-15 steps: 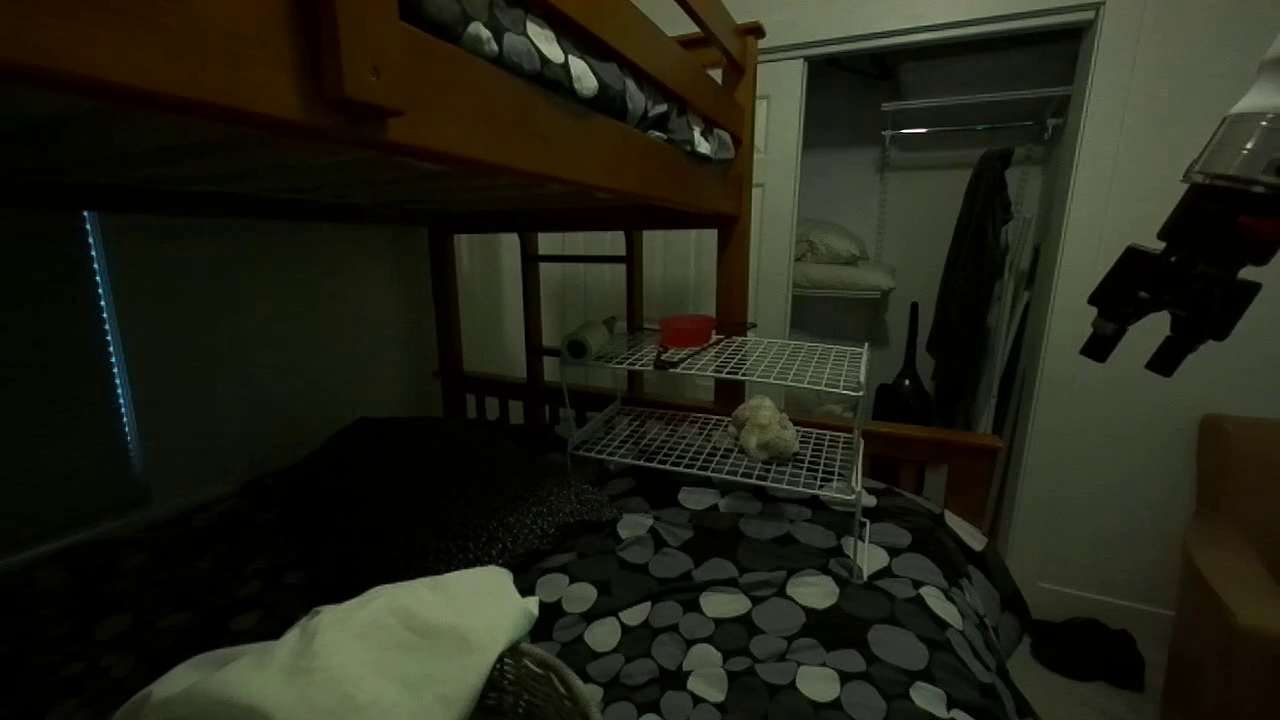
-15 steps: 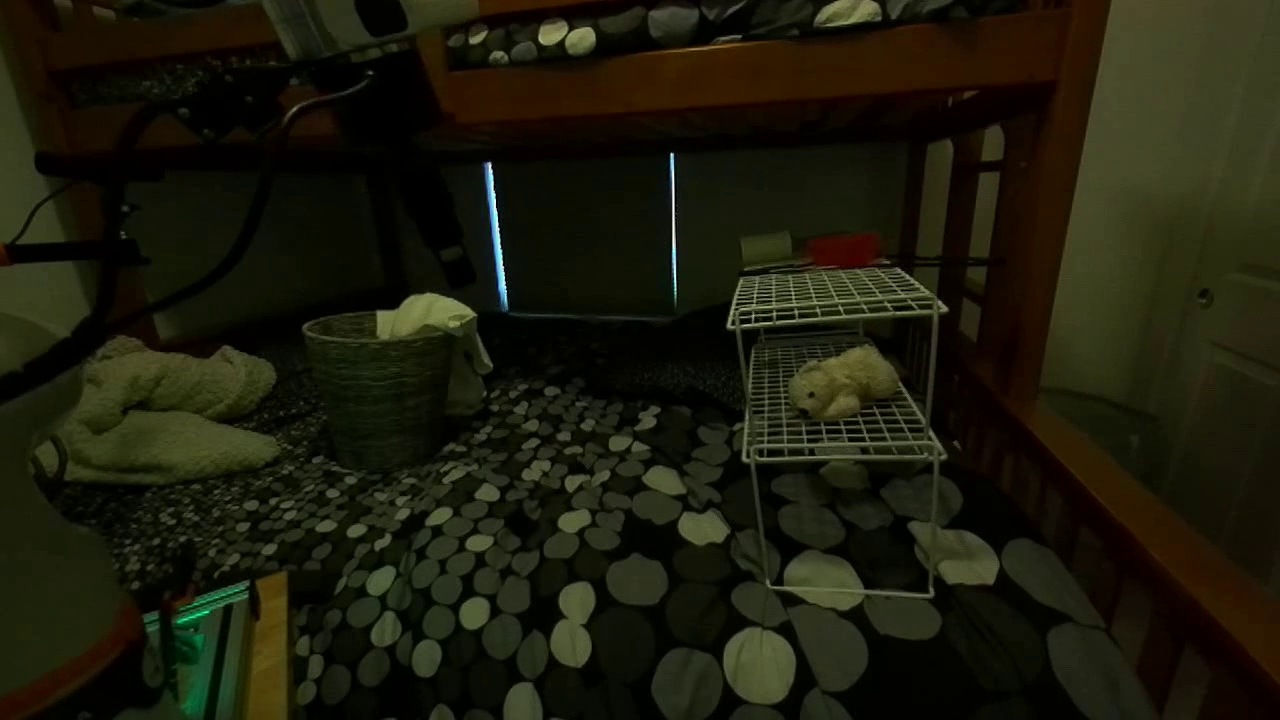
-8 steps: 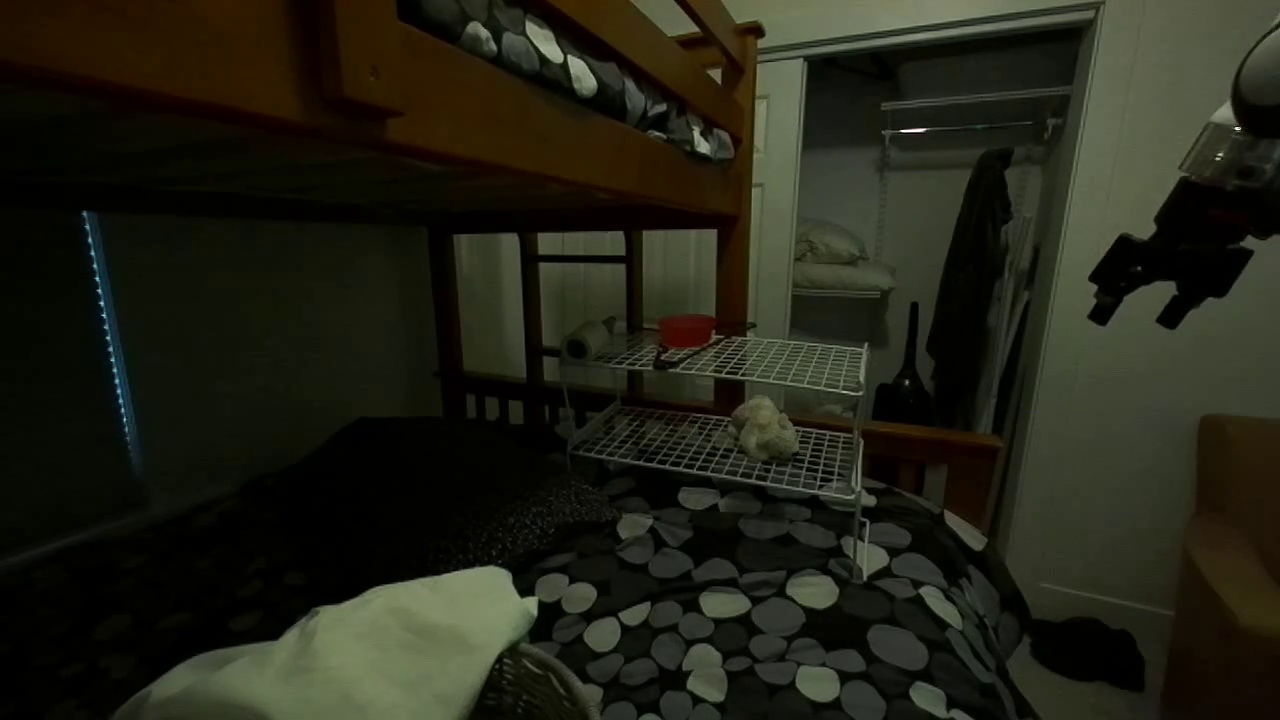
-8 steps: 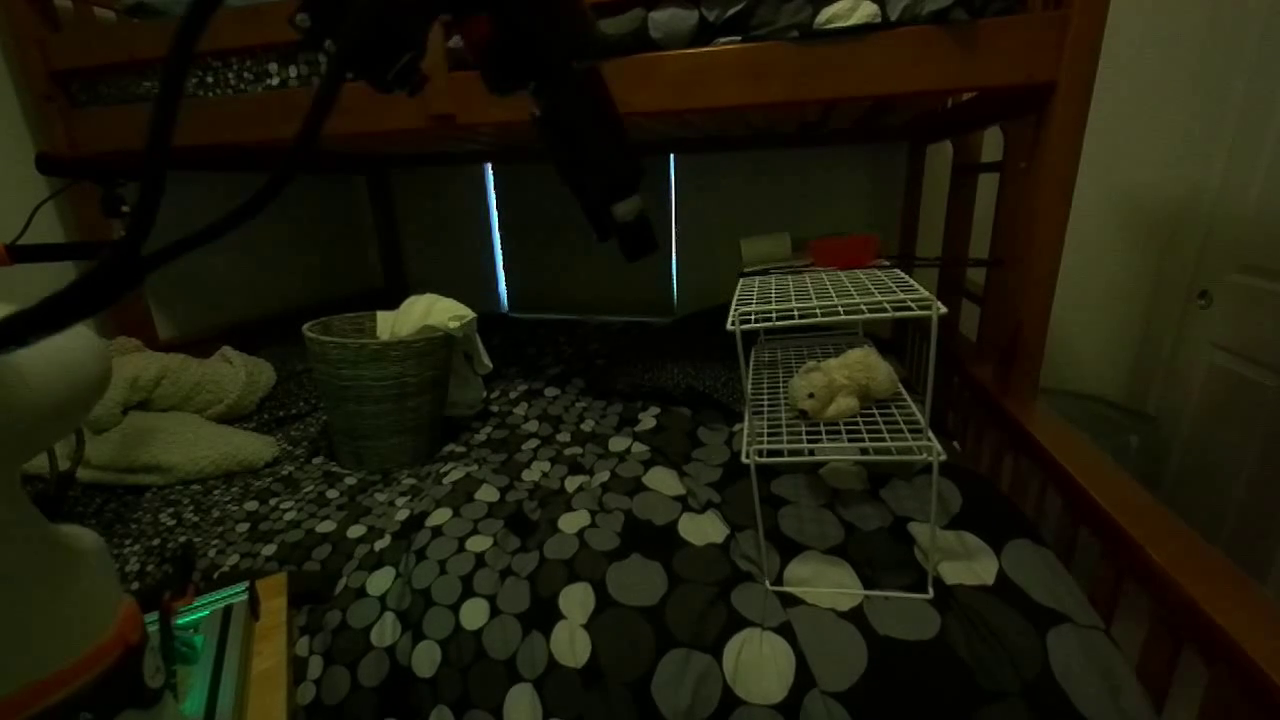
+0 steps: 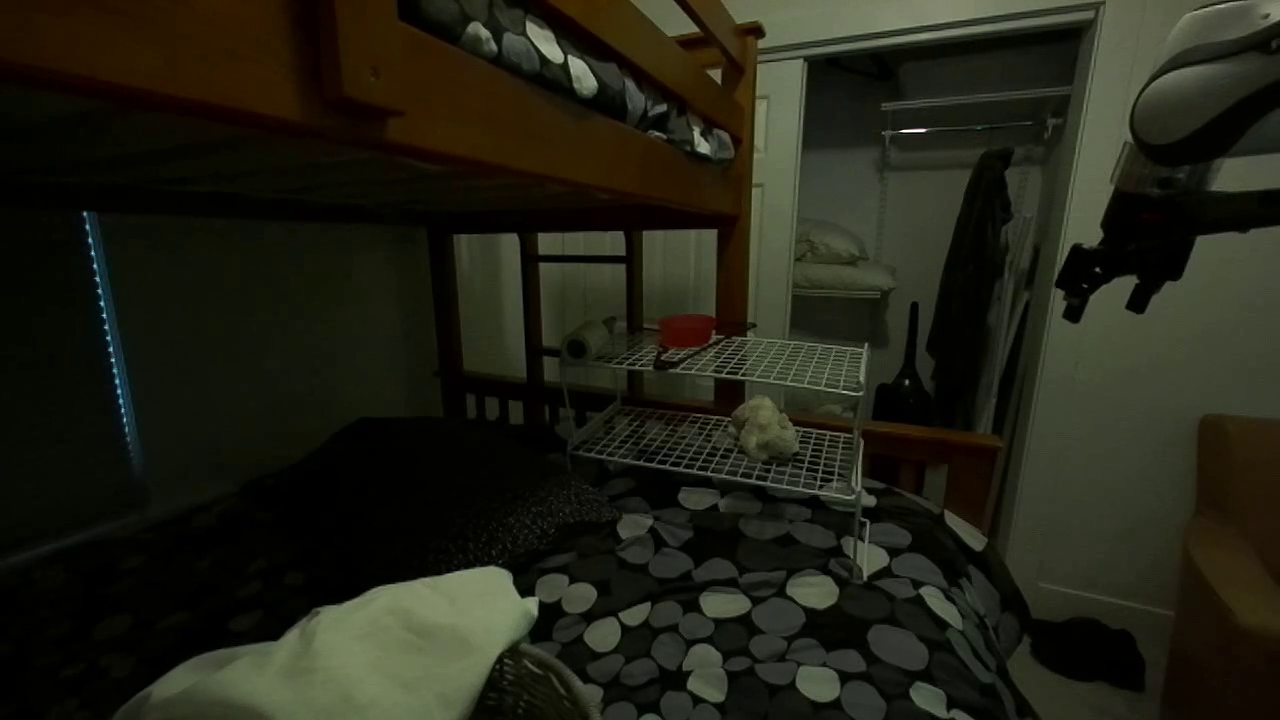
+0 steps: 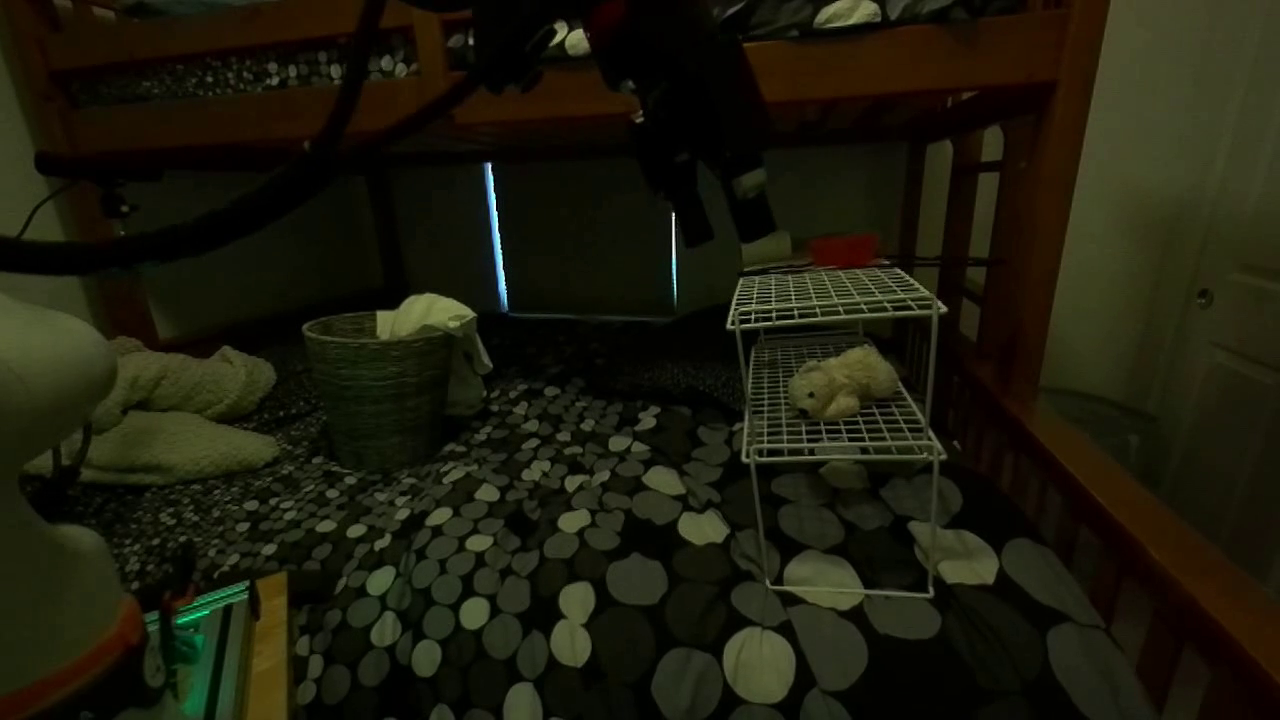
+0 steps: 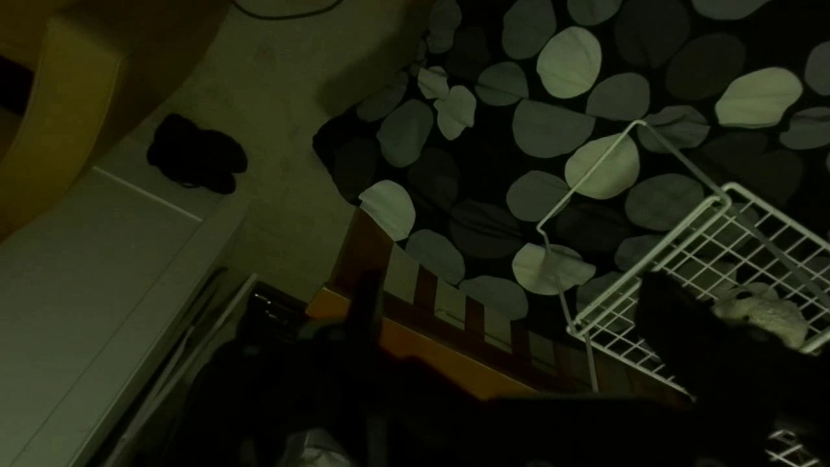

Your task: Pick up the red bowl and put it on the bed

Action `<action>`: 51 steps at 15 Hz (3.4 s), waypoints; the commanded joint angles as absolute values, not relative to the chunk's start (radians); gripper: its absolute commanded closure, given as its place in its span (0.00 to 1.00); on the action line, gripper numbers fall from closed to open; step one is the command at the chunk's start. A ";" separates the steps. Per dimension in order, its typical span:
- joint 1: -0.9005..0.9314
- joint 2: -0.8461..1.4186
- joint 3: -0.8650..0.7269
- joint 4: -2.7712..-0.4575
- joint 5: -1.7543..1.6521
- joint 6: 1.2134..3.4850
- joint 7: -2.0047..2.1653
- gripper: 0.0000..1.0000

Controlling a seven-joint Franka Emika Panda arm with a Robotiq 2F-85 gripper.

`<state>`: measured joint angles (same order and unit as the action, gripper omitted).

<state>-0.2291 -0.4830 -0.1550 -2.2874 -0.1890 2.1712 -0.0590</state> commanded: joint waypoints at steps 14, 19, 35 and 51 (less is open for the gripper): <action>-0.121 -0.397 -0.096 -2.187 -0.073 2.313 0.008 0.00; -0.028 -0.181 -0.008 -1.996 0.004 2.524 0.065 0.00; -0.032 0.151 -0.012 -1.759 -0.013 2.483 0.320 0.00; -0.088 0.554 0.038 -1.263 0.316 2.568 0.077 0.00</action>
